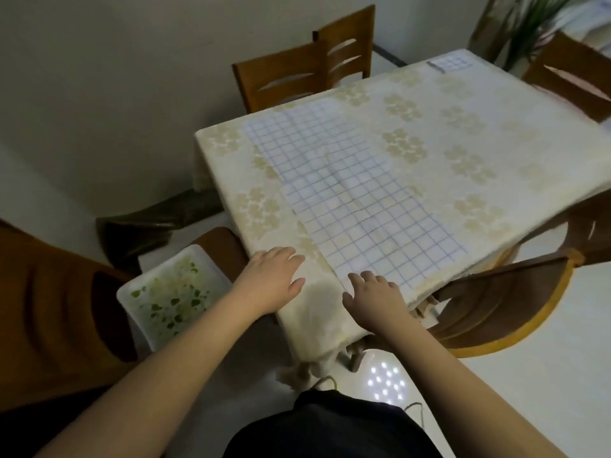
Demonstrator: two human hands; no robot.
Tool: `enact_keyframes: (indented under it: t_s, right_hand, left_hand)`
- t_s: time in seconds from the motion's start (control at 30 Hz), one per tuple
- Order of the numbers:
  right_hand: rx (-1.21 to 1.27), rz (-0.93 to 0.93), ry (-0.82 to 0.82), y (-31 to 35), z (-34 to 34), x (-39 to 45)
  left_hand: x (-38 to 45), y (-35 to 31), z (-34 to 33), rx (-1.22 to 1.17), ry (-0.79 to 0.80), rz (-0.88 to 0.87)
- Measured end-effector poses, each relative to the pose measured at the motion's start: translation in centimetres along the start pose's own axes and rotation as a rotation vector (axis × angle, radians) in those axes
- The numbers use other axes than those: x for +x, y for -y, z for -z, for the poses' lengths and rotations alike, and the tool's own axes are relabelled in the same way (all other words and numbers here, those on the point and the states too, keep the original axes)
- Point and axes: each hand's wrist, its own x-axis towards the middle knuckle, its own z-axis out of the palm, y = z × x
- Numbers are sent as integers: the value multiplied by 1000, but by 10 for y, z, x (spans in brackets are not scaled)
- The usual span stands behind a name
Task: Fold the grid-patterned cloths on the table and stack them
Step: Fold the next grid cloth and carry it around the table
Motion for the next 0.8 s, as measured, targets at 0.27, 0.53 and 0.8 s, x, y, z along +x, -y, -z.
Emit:
enact_keyframes:
  t_s: [0.27,0.53,0.8]
  right_hand:
    - [114,-36,43,-16,-12,39]
    - [207,-12,47,-25,-39,64]
    - [313,-102,47,-23,-57,87]
  left_hand:
    - [67,-1,-6,103,128,-98]
    - [124,13,-33,110,240,-143]
    - [175,26,-59,182,238,-273]
